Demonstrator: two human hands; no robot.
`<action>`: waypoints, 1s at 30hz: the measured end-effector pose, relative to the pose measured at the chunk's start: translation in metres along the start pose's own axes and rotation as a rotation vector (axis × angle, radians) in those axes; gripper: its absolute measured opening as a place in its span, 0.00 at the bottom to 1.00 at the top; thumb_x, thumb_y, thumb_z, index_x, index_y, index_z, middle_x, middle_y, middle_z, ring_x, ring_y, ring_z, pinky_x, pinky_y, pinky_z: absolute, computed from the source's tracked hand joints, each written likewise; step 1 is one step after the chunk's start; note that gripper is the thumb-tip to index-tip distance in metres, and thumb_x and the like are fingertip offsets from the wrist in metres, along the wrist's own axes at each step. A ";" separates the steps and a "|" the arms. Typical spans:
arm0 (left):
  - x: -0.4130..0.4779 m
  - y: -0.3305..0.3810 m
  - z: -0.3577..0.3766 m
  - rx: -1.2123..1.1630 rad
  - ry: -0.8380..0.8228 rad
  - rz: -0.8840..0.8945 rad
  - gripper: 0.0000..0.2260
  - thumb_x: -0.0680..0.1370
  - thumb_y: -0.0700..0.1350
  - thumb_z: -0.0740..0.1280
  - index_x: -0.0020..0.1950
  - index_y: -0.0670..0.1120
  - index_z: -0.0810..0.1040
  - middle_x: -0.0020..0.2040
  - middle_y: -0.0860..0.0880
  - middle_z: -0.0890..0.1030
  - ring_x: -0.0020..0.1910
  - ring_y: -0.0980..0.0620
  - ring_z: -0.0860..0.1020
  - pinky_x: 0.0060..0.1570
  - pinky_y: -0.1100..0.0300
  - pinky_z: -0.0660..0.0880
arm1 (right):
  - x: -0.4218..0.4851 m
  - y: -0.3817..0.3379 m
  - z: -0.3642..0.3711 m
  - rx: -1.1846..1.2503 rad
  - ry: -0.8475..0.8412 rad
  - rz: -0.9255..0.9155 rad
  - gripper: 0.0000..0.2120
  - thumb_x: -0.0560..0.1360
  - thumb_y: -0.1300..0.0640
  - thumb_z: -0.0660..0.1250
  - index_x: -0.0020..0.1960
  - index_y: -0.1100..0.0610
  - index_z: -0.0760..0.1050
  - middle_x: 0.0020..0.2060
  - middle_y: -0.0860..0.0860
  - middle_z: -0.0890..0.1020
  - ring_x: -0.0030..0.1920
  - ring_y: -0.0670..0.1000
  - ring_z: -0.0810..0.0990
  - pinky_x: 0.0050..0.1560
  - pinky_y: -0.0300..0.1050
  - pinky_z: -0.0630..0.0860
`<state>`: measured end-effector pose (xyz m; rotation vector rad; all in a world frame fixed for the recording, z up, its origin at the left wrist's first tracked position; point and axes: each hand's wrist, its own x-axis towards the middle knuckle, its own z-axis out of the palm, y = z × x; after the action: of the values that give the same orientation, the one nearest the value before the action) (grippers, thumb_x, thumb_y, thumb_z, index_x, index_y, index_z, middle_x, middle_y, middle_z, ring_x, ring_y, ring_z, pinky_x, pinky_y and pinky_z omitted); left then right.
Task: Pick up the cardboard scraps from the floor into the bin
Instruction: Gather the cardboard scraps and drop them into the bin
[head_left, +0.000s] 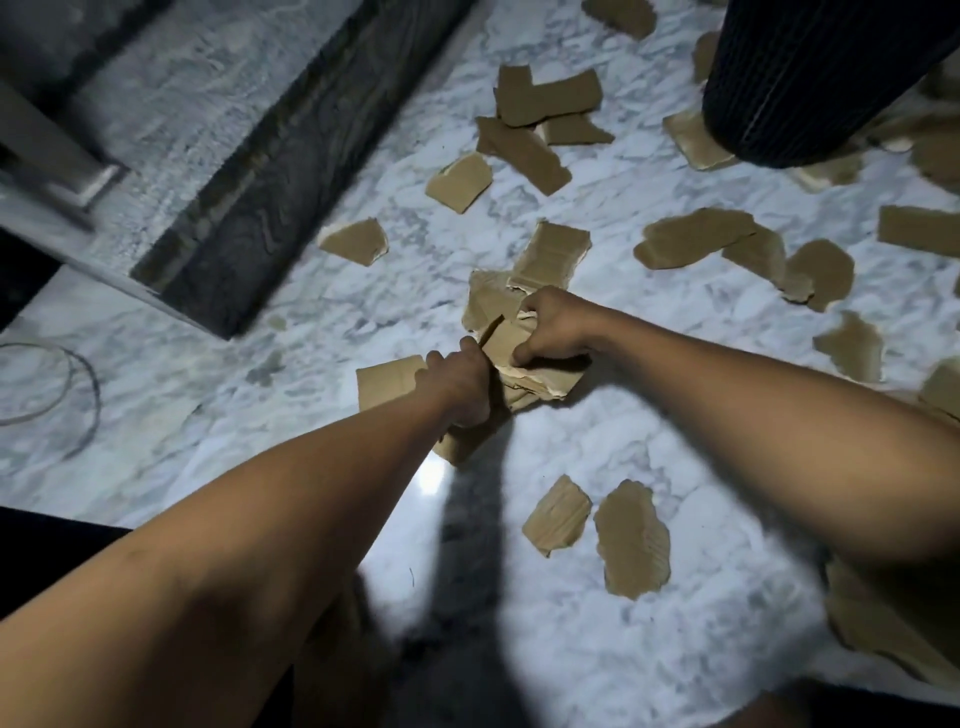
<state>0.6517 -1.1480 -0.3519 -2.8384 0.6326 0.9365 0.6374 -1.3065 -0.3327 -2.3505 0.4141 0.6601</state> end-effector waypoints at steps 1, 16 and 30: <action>0.001 -0.005 -0.004 -0.002 -0.024 0.004 0.24 0.71 0.47 0.72 0.63 0.44 0.67 0.60 0.42 0.76 0.62 0.39 0.73 0.56 0.48 0.72 | 0.003 -0.003 -0.002 0.043 0.008 0.034 0.23 0.65 0.51 0.80 0.56 0.57 0.76 0.47 0.51 0.80 0.45 0.52 0.78 0.43 0.40 0.70; 0.012 -0.087 -0.004 -0.053 0.103 -0.204 0.11 0.74 0.51 0.67 0.53 0.46 0.74 0.49 0.46 0.75 0.53 0.43 0.73 0.53 0.51 0.62 | 0.040 -0.033 0.049 0.016 0.256 0.349 0.38 0.69 0.38 0.72 0.72 0.50 0.60 0.72 0.54 0.58 0.68 0.64 0.63 0.61 0.60 0.70; -0.025 0.003 -0.022 0.035 -0.541 0.282 0.20 0.69 0.51 0.78 0.56 0.44 0.79 0.50 0.49 0.80 0.49 0.48 0.78 0.51 0.57 0.76 | 0.032 -0.031 0.039 0.153 0.229 0.204 0.24 0.64 0.57 0.76 0.56 0.57 0.71 0.47 0.54 0.78 0.50 0.59 0.81 0.39 0.45 0.74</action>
<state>0.6443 -1.1466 -0.3197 -2.3297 0.9627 1.6306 0.6644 -1.2609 -0.3607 -2.2622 0.7863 0.4343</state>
